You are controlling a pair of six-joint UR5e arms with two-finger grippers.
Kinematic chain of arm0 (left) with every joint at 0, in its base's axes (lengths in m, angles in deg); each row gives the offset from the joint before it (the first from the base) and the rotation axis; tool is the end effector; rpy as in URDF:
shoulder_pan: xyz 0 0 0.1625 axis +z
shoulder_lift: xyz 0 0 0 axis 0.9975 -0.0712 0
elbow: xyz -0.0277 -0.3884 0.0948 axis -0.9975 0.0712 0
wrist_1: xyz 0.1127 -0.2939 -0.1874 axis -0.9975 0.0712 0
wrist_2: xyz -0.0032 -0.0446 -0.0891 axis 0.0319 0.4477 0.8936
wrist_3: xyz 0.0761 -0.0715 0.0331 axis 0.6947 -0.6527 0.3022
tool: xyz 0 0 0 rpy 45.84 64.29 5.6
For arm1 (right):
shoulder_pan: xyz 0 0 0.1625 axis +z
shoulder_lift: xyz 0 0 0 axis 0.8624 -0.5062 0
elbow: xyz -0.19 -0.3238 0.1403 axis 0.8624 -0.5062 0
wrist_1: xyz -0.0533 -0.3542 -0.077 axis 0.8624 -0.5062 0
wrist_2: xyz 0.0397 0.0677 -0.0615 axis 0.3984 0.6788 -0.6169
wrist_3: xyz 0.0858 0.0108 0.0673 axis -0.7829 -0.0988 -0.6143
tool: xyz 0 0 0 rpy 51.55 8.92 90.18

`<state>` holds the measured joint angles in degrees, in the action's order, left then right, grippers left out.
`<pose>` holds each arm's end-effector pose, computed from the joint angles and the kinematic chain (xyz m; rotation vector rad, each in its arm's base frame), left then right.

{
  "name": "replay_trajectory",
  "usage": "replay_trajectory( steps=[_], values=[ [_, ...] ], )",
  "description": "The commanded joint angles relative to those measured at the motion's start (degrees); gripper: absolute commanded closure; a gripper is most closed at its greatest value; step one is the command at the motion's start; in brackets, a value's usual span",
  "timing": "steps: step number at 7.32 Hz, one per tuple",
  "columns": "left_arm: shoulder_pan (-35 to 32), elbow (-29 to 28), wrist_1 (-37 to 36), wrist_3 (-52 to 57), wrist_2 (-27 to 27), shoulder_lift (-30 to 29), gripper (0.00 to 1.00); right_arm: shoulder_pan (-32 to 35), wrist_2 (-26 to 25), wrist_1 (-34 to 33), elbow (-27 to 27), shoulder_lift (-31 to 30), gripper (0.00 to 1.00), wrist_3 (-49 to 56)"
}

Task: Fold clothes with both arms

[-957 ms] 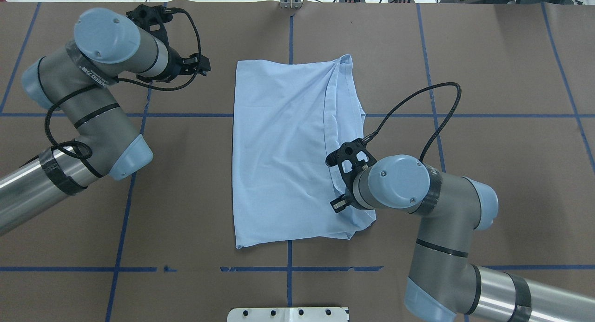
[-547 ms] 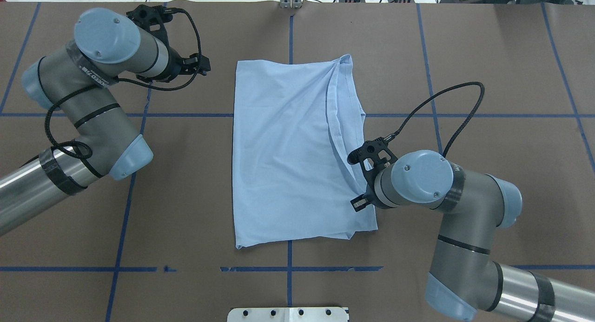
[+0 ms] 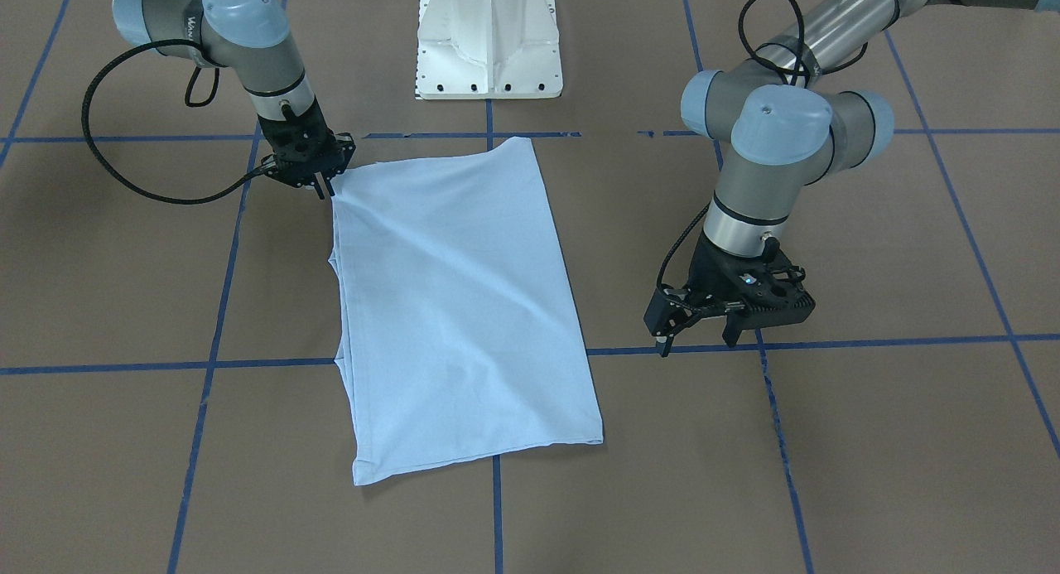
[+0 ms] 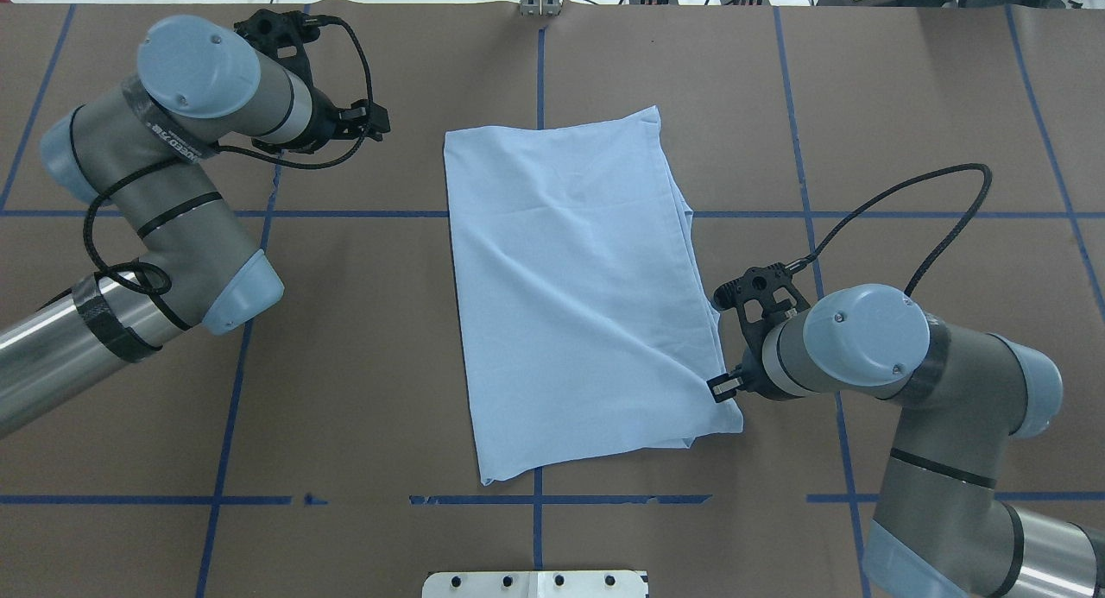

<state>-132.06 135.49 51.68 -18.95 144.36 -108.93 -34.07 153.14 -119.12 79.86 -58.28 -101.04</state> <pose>0.3733 -0.5480 0.3093 0.3423 0.8776 -0.3178 -0.4081 -0.3176 0.3687 0.2460 -0.7602 -0.3005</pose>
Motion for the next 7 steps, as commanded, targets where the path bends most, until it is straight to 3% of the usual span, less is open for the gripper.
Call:
replay_trajectory(
  steps=[1,4,6,7],
  values=[
    [0.00,-1.56,2.75,0.00,0.09,0.01,0.00,2.76,-0.06,0.00,-0.89,2.30,0.00,-0.72],
    [0.00,-0.95,2.68,-0.52,0.70,-0.52,0.00,6.46,0.47,0.09,-2.91,9.41,0.00,-2.55],
    [0.17,1.07,2.67,-7.85,10.24,0.09,0.00,7.08,3.61,0.26,-3.18,11.35,0.00,-9.47],
    [1.92,2.99,2.68,-15.65,12.55,0.53,0.00,7.61,5.81,0.26,-3.09,11.36,0.00,-10.55]
  ],
)
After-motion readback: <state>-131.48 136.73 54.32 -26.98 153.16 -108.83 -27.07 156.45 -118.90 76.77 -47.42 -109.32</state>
